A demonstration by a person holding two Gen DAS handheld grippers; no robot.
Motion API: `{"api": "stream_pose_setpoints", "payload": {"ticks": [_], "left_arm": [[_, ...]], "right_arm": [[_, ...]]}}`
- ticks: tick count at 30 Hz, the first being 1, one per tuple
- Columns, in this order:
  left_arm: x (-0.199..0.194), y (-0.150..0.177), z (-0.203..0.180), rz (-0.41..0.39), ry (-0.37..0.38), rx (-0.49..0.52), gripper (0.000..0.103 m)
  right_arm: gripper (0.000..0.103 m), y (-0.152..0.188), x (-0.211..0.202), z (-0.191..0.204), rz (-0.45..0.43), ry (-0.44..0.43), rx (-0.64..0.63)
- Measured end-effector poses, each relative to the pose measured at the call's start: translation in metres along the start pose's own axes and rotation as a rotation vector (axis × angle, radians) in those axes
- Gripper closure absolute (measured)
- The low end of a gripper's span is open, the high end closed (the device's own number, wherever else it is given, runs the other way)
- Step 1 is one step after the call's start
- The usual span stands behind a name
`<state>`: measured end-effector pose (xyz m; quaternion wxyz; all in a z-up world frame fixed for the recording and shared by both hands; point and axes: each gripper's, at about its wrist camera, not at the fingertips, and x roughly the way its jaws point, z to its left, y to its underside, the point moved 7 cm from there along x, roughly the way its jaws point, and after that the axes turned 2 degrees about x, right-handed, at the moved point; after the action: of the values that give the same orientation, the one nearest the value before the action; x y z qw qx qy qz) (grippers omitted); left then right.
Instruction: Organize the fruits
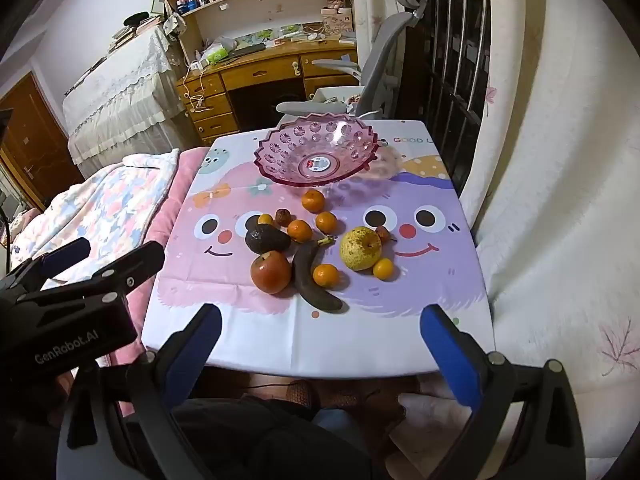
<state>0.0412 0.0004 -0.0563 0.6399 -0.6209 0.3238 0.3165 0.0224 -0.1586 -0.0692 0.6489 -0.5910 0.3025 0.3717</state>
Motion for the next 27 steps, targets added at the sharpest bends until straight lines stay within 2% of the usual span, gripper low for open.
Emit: {"api": "stream_pose_setpoints", "payload": {"ticks": [11, 15, 27], "left_arm": [[0.001, 0.0, 0.0, 0.0, -0.007, -0.004, 0.001], [-0.01, -0.005, 0.013, -0.003, -0.004, -0.011, 0.001], [0.002, -0.014, 0.018, 0.002, -0.011, -0.021, 0.001]], "right_arm": [[0.003, -0.006, 0.004, -0.002, 0.007, 0.002, 0.0], [0.003, -0.009, 0.007, -0.004, 0.006, 0.005, 0.001], [0.003, -0.007, 0.011, -0.004, 0.009, 0.007, 0.001]]}}
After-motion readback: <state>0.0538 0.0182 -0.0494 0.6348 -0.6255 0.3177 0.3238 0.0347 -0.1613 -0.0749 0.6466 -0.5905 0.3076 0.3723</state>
